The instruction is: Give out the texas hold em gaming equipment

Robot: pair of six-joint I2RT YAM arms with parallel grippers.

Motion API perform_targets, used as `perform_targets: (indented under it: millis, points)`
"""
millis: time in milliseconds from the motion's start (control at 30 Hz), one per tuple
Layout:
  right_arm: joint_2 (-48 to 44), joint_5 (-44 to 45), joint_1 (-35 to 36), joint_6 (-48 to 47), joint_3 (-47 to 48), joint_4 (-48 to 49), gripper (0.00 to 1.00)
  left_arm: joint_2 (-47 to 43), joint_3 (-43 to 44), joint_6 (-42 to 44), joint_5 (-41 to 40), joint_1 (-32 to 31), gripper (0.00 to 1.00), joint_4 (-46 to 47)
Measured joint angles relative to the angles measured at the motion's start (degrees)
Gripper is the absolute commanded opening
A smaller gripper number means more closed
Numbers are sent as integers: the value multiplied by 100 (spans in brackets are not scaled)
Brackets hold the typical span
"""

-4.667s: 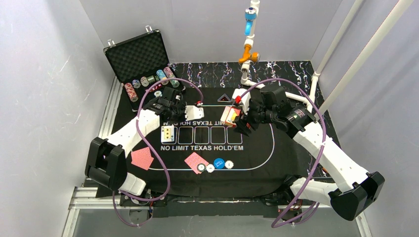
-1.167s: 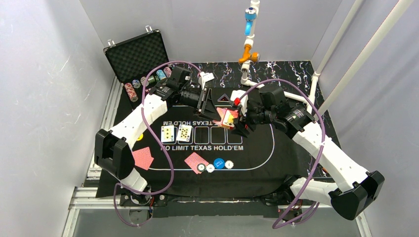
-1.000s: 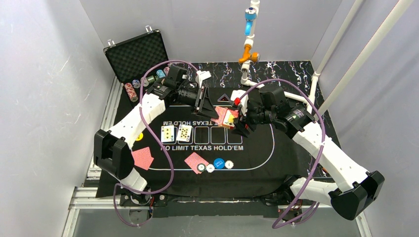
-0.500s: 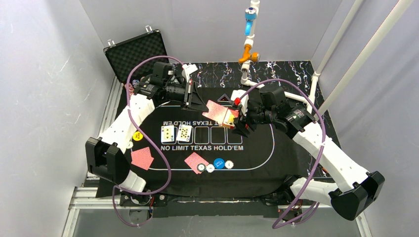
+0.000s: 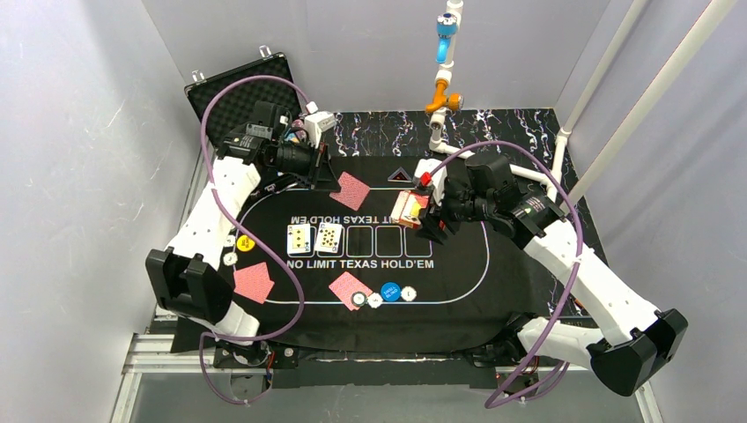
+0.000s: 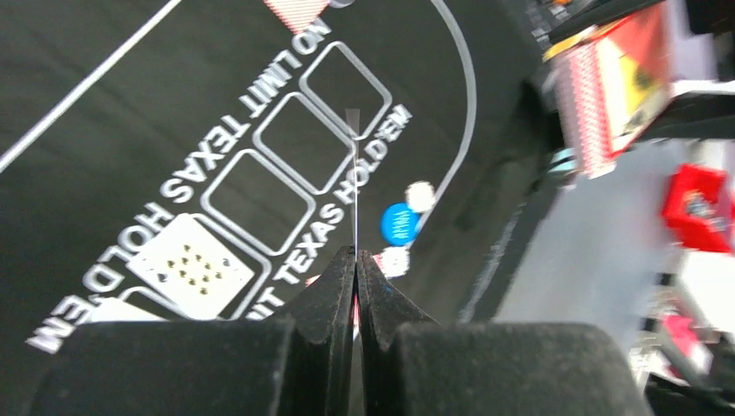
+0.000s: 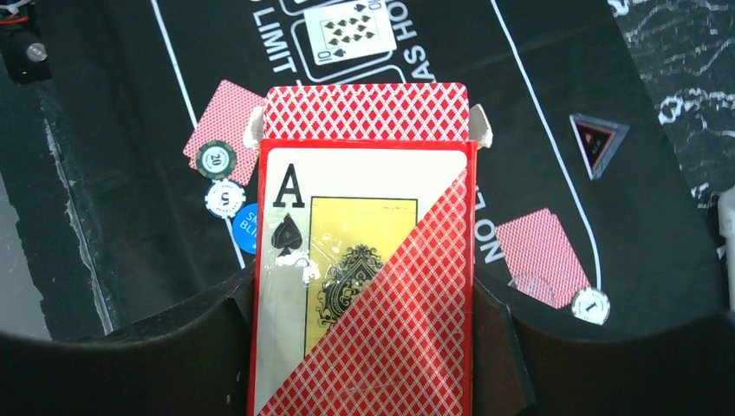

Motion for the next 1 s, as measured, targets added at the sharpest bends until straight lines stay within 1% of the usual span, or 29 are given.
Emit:
perform_targets:
  millis: [100, 167, 400, 467, 700, 800, 1000]
  points:
    - [-20, 31, -138, 127, -61, -7, 1, 111, -28, 772, -516, -122, 0, -66]
    - [-26, 55, -249, 203, -68, -11, 1, 118, -229, 1370, -999, -332, 0, 70]
    - [-223, 138, -643, 407, -85, -98, 1, -17, -1792, 3257, -2496, -1412, 0, 1016]
    - [-282, 151, -702, 422, -96, -129, 1, -17, -2009, 3615, -2822, -1624, 0, 1222]
    - [-310, 168, -778, 433, -103, -278, 1, 87, -2100, 4304, -3766, -2157, 0, 2031]
    - [-310, 168, -787, 433, -103, -289, 1, 188, -2319, 4579, -4116, -2343, 0, 2498]
    - [-310, 170, -793, 435, -103, -286, 1, 553, -2833, 4887, -4658, -2597, 0, 2924]
